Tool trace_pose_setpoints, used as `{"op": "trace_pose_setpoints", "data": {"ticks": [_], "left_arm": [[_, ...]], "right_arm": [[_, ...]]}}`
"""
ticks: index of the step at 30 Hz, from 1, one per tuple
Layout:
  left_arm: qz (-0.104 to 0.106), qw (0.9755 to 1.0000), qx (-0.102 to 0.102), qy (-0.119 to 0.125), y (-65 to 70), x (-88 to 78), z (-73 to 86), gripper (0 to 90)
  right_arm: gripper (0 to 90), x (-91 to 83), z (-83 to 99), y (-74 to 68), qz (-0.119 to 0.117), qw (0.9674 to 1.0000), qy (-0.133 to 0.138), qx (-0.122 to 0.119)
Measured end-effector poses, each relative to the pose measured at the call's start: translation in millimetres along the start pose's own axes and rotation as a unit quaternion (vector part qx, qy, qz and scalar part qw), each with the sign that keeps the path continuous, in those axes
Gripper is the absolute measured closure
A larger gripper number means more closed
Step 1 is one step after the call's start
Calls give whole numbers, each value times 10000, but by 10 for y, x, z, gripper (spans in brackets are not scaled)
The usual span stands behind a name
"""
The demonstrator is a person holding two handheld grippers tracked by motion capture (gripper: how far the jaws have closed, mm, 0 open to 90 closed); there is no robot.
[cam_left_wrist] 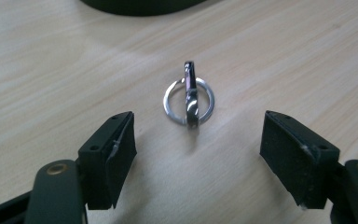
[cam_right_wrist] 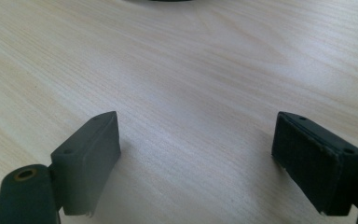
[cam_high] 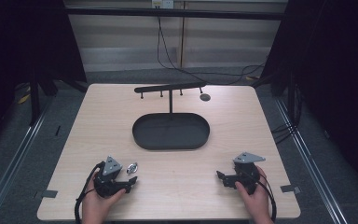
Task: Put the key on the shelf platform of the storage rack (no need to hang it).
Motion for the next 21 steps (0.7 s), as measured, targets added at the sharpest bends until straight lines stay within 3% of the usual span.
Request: {"op": "trace_pose_setpoints", "data": {"ticks": [21], "left_arm": [[156, 9998, -18, -100, 59, -12, -170, 302]], "right_arm": [[148, 0, 0, 0, -1, 10000, 0, 1]]}}
Point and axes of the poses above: each handheld gripper's, and its own axes: x roughly forward along the jaws, z roughly out of its underside, y roughly to its right, the point moved 9 cm from there along x, roughly forward along the jaws, and after that the axes turned 13 degrees about -y, right-handed, at the moved point
